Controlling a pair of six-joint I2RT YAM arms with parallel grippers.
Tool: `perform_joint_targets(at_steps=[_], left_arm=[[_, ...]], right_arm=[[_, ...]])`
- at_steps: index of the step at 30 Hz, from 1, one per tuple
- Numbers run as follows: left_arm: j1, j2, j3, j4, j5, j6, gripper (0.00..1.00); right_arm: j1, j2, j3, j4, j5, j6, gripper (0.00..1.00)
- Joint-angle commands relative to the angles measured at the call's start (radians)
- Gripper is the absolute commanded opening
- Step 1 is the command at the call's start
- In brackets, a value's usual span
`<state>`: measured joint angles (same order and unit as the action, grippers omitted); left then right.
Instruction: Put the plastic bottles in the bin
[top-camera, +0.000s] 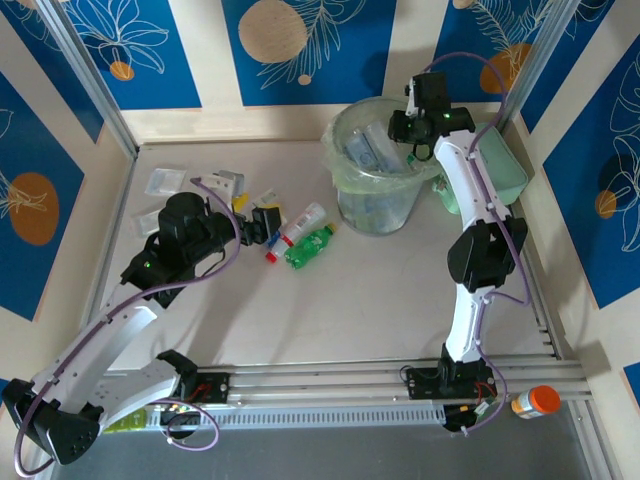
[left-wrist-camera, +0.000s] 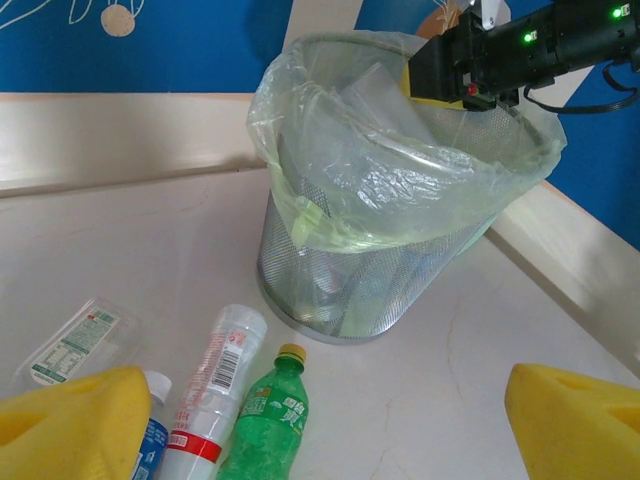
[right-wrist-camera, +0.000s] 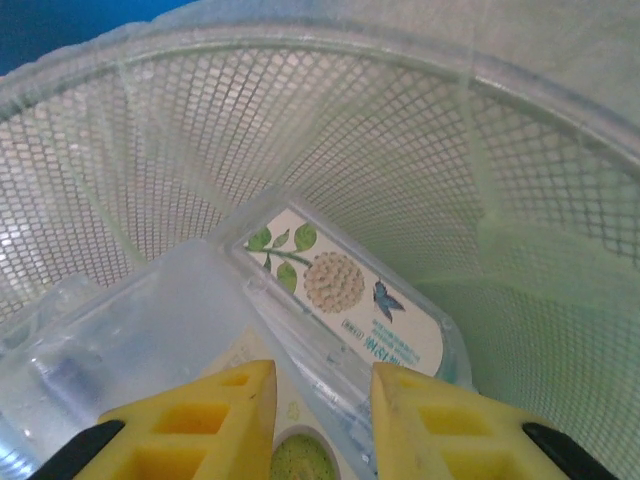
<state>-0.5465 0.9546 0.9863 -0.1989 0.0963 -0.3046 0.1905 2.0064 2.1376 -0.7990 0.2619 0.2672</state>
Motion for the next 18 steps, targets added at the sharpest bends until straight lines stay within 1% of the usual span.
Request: perform_joint_targets(at_steps=[1, 4, 9, 12, 16, 18], left_arm=[[-0.009, -0.004, -0.005, 0.005, -0.025, 0.027, 0.92], [-0.009, -0.002, -0.007, 0.003, -0.039, 0.031, 0.92], [-0.009, 0.021, 0.006, -0.007, -0.043, 0.025, 0.94], [-0.009, 0.056, 0.044, -0.058, -0.044, 0.024, 0.93], [-0.008, 0.107, 0.081, -0.122, -0.036, -0.036, 0.93], [-0.009, 0.141, 0.101, -0.176, -0.090, -0.106, 0.94]], right_arm=[[0.026, -0.004, -0.050, -0.056, 0.017, -0.001, 0.31], [0.024, -0.058, -0.058, -0.040, 0.035, 0.002, 0.31], [0.030, -0.163, -0.023, -0.039, 0.004, 0.000, 0.33], [0.043, -0.228, -0.022, -0.041, -0.019, 0.000, 0.36], [0.054, -0.348, -0.138, -0.004, -0.069, 0.005, 0.42], [0.062, -0.442, -0.260, 0.047, -0.092, 0.027, 0.46]])
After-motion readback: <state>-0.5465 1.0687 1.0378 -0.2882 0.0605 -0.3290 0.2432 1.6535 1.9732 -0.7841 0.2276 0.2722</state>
